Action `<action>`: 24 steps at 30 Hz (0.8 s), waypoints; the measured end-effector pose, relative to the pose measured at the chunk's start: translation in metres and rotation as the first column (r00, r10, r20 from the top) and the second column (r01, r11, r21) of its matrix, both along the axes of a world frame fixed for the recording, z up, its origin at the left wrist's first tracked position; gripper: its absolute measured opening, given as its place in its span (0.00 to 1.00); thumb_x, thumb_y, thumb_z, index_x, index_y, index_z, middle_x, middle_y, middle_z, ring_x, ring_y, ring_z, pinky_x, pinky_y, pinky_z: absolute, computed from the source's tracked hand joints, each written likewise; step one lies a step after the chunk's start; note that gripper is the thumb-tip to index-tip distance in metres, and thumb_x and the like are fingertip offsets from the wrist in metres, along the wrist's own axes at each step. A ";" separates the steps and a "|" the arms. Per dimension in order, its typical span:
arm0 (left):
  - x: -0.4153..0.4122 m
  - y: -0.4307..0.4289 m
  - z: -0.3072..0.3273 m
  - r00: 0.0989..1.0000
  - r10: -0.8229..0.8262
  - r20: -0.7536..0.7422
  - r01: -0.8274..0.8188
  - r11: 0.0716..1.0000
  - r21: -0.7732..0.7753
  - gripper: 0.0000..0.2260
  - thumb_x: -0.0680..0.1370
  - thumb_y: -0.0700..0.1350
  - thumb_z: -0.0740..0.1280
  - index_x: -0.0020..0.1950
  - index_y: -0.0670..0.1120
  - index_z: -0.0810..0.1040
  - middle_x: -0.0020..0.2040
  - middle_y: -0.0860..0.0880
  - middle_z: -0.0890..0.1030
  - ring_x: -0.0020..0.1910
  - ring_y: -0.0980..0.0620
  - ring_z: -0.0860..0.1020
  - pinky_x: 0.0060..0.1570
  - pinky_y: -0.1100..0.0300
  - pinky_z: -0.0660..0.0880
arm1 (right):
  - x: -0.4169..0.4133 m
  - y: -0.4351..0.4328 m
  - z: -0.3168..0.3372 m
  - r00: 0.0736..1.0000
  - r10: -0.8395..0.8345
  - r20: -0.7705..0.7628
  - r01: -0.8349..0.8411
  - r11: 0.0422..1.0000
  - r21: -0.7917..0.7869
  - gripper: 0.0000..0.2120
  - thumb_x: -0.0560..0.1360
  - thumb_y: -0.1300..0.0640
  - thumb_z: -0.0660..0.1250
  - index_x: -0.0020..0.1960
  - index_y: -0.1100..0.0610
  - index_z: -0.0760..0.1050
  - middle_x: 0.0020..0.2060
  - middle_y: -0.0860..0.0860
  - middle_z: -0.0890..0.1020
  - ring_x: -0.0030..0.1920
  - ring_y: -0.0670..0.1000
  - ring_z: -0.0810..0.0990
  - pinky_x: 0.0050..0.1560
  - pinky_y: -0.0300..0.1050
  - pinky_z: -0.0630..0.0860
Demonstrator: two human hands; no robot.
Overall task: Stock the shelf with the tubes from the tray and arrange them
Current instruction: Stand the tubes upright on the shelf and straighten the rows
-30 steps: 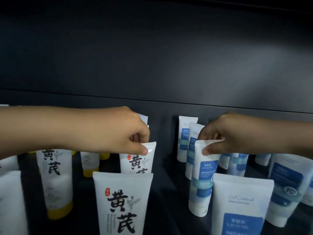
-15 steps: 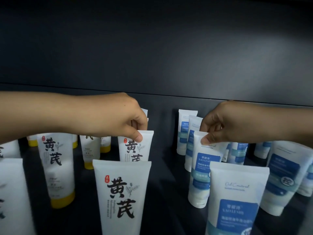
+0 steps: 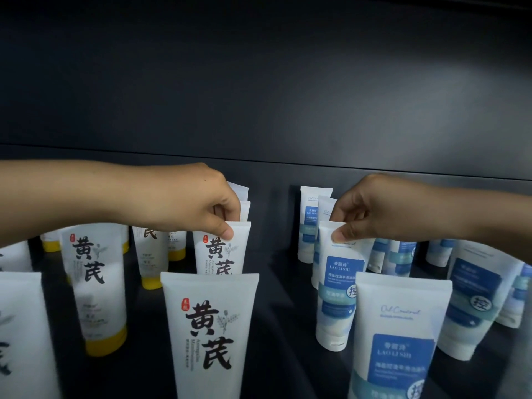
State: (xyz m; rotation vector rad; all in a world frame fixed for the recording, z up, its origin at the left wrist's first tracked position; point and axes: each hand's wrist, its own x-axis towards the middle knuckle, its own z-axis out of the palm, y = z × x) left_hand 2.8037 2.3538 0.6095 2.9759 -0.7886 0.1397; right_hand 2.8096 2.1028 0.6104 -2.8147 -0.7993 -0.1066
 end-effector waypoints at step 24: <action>-0.003 0.000 -0.005 0.998 -0.049 0.032 0.047 0.998 0.041 0.08 0.75 0.52 0.65 0.47 0.51 0.81 0.41 0.58 0.82 0.48 0.65 0.75 0.48 0.71 0.70 | -0.008 0.001 -0.002 0.998 -0.063 0.031 0.066 0.990 -0.128 0.02 0.71 0.50 0.71 0.41 0.47 0.79 0.36 0.41 0.83 0.40 0.40 0.80 0.46 0.41 0.78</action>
